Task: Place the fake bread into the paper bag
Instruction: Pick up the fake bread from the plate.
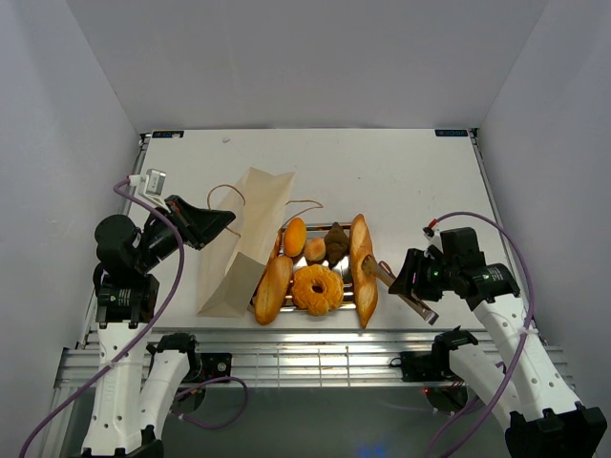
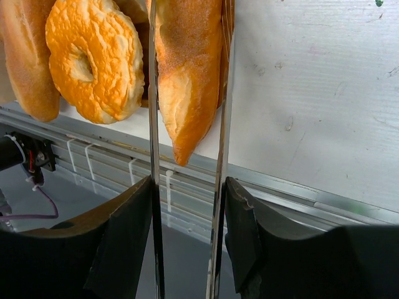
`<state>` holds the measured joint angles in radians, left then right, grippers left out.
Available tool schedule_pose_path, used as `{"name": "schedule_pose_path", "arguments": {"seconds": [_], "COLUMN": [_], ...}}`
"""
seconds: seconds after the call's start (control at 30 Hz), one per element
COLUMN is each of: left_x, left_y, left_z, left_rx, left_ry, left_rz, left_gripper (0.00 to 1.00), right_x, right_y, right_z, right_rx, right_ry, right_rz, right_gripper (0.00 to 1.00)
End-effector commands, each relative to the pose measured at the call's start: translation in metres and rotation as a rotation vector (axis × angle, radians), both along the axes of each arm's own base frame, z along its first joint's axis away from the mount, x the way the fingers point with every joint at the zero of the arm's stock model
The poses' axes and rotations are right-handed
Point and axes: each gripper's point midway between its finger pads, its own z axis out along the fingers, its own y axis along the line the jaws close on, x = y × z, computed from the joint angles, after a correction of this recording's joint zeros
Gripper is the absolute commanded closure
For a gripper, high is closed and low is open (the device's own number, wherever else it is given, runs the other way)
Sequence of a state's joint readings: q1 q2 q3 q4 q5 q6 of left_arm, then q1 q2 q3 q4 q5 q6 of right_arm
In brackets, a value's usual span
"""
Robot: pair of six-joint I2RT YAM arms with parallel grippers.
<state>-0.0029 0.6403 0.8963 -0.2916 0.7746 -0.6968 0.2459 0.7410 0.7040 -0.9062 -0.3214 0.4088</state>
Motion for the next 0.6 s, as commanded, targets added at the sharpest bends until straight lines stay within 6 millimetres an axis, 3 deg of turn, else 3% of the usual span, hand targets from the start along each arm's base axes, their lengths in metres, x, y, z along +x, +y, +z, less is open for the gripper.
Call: {"name": "schedule_pose_path", "arguments": {"seconds": [0.0, 0.3, 0.4, 0.57], "left_x": [-0.001, -0.001, -0.001, 0.000], "left_y": [-0.001, -0.001, 0.000, -0.001], "left_z": [0.000, -0.002, -0.004, -0.006], "left_rx": [0.002, 0.007, 0.008, 0.008], "left_ry": [-0.006, -0.004, -0.001, 0.003], "left_rz": [-0.008, -0.008, -0.006, -0.008], "left_gripper": [1.00, 1.00, 1.00, 1.00], "right_x": [0.009, 0.006, 0.004, 0.003], "right_y": [0.006, 0.005, 0.004, 0.004], "right_z": [0.004, -0.008, -0.013, -0.012], "right_rx": [0.026, 0.021, 0.020, 0.026], "right_ry": [-0.047, -0.022, -0.011, -0.013], "right_rz": [0.029, 0.024, 0.022, 0.012], "right_gripper": [0.46, 0.53, 0.60, 0.83]}}
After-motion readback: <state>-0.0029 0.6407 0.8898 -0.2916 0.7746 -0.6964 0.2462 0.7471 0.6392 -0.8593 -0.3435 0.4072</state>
